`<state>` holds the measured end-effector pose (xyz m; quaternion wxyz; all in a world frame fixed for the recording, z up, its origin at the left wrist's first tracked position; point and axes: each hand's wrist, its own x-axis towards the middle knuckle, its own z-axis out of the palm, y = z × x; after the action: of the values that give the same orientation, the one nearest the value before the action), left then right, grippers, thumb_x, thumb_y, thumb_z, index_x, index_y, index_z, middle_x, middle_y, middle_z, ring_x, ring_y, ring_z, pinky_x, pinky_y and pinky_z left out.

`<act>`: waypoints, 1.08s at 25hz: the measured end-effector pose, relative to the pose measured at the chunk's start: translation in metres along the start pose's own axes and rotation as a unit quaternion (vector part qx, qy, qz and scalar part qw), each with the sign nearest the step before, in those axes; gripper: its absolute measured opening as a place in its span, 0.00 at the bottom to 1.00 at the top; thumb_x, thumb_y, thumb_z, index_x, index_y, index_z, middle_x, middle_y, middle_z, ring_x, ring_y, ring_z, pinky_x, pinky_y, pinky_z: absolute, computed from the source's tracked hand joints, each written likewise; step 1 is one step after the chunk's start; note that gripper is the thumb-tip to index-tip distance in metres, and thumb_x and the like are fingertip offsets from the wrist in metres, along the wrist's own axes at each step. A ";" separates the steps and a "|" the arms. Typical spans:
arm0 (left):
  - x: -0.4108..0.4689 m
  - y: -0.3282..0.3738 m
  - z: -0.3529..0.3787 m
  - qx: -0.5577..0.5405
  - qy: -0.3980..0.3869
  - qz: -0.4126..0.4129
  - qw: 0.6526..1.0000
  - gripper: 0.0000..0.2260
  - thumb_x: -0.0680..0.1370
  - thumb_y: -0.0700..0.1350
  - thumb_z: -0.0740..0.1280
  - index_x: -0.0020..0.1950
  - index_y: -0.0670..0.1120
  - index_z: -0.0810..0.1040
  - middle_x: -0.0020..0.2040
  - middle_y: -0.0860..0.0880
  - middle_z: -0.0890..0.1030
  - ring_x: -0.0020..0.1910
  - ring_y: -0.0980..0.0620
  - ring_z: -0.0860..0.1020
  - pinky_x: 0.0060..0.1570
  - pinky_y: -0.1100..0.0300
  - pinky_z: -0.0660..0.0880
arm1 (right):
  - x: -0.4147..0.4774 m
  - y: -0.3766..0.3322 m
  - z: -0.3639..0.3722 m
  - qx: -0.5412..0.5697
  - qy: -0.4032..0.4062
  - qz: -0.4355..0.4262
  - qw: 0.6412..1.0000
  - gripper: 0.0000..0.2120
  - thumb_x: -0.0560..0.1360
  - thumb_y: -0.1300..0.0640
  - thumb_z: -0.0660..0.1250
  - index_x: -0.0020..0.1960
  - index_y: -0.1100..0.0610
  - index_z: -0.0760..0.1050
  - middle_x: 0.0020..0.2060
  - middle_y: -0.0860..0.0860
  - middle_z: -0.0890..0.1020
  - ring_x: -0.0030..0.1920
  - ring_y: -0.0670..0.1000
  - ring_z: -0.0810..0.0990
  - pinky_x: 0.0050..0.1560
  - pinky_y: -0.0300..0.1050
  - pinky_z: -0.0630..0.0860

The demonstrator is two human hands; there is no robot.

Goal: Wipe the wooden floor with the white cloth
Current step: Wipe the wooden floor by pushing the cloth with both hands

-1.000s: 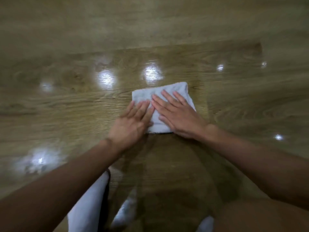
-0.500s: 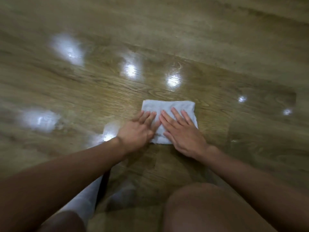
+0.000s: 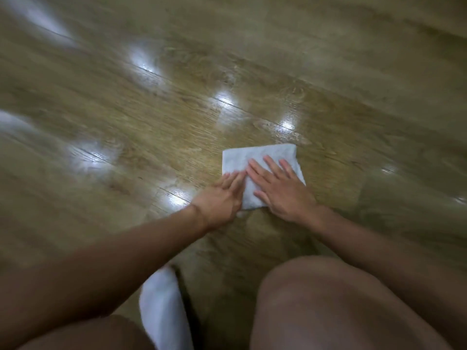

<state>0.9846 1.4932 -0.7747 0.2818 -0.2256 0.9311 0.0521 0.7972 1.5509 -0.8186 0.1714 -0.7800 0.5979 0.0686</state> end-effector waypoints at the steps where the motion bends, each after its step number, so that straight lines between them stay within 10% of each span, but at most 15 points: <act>1: -0.009 0.015 0.004 -0.009 0.040 0.026 0.999 0.23 0.80 0.41 0.49 0.73 0.33 0.62 0.74 0.32 0.59 0.74 0.39 0.61 0.74 0.54 0.56 | -0.018 -0.009 0.007 0.003 -0.009 0.009 1.000 0.28 0.81 0.44 0.43 0.79 0.50 0.45 0.78 0.45 0.47 0.78 0.53 0.43 0.75 0.55 0.40; 3: -0.016 0.017 0.003 -0.018 0.110 0.028 0.993 0.21 0.77 0.42 0.51 0.64 0.38 0.77 0.65 0.37 0.76 0.63 0.43 0.77 0.61 0.57 0.73 | -0.026 -0.023 0.017 0.006 -0.012 0.046 0.999 0.27 0.81 0.44 0.41 0.79 0.51 0.45 0.78 0.46 0.48 0.78 0.54 0.42 0.76 0.56 0.41; 7: 0.012 -0.039 0.004 -0.090 0.080 -0.041 0.992 0.17 0.82 0.47 0.55 0.69 0.43 0.68 0.74 0.44 0.64 0.66 0.41 0.72 0.59 0.49 0.73 | 0.044 -0.027 0.000 0.024 0.012 0.067 0.997 0.27 0.82 0.44 0.45 0.78 0.50 0.45 0.78 0.45 0.47 0.78 0.53 0.42 0.74 0.57 0.40; 11: 0.026 -0.065 -0.003 -0.104 0.134 -0.079 0.982 0.17 0.79 0.52 0.62 0.62 0.42 0.73 0.66 0.44 0.73 0.53 0.37 0.78 0.46 0.46 0.76 | 0.067 -0.009 -0.006 0.035 0.021 0.043 0.998 0.28 0.82 0.42 0.47 0.78 0.49 0.46 0.78 0.44 0.49 0.78 0.51 0.44 0.75 0.54 0.40; 18: 0.032 0.024 0.022 -0.067 0.223 0.171 0.957 0.14 0.81 0.46 0.55 0.60 0.43 0.75 0.63 0.44 0.74 0.65 0.46 0.71 0.41 0.47 0.79 | -0.080 -0.018 0.042 0.029 0.045 0.146 0.988 0.27 0.81 0.43 0.42 0.78 0.49 0.46 0.78 0.44 0.50 0.78 0.50 0.44 0.76 0.54 0.44; 27: 0.066 0.006 -0.003 -0.031 0.182 0.124 0.975 0.26 0.81 0.52 0.58 0.76 0.45 0.59 0.75 0.48 0.63 0.74 0.51 0.62 0.55 0.50 0.76 | -0.044 0.007 0.030 0.038 0.068 0.219 0.973 0.27 0.82 0.44 0.45 0.78 0.49 0.46 0.78 0.44 0.49 0.78 0.49 0.45 0.75 0.53 0.40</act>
<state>0.9315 1.4722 -0.8091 0.0921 -0.1227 0.9854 0.0737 0.7810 1.5998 -0.8341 0.1410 -0.6260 0.7664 0.0282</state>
